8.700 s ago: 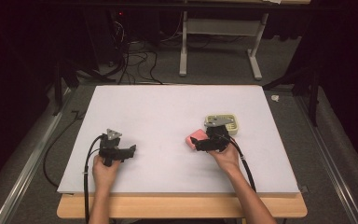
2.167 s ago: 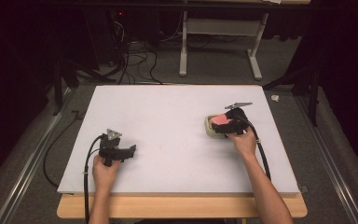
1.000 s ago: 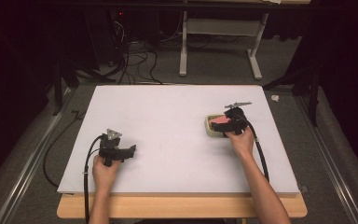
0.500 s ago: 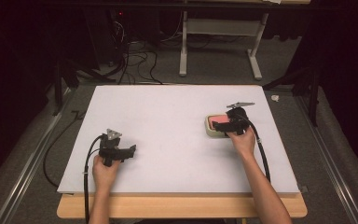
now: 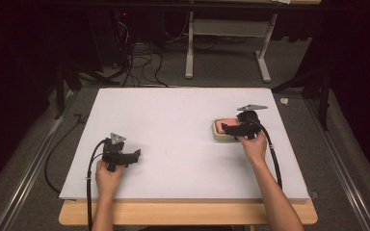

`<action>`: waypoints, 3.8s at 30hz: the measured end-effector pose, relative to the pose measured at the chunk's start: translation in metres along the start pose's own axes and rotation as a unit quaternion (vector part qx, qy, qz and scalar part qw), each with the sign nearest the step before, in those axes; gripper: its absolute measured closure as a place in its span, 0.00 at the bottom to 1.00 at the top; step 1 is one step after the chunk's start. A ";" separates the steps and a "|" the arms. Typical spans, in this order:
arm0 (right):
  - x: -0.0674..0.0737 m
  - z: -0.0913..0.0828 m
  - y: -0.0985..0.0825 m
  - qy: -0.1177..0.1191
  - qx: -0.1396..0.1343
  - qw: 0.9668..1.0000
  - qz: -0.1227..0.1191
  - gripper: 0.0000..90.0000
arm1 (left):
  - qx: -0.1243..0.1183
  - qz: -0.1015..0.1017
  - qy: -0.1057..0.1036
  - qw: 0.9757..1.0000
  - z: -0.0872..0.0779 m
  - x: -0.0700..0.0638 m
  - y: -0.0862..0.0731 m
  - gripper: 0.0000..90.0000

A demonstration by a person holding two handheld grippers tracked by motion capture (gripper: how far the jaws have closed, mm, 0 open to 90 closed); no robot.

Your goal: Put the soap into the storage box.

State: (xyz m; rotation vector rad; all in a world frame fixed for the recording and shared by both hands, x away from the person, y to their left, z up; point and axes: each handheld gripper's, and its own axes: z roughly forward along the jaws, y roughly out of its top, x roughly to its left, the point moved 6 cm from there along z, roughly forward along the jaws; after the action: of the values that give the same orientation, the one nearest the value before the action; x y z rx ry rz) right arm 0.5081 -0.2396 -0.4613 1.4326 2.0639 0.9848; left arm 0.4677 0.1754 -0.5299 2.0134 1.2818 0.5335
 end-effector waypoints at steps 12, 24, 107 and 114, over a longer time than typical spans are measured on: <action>-0.004 -0.015 0.000 -0.004 -0.023 1.000 0.002 0.20 | 0.000 0.000 0.000 1.000 0.000 0.000 0.000 0.17; -0.007 -0.029 -0.002 -0.005 -0.039 0.999 0.003 0.22 | 0.000 0.000 0.000 1.000 0.000 0.000 0.000 0.17; -0.004 -0.097 -0.060 0.004 -0.115 0.993 0.007 0.27 | 0.001 0.001 0.000 1.000 0.000 0.000 0.000 0.17; 0.002 -0.094 -0.063 0.011 -0.109 0.994 0.000 0.27 | 0.001 0.001 0.000 1.000 0.000 0.000 0.000 0.17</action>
State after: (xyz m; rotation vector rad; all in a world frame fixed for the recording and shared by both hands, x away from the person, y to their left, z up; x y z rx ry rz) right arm 0.4032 -0.2790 -0.4482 1.3141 1.9031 1.1904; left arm 0.4676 0.1753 -0.5299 2.0169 1.2796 0.5332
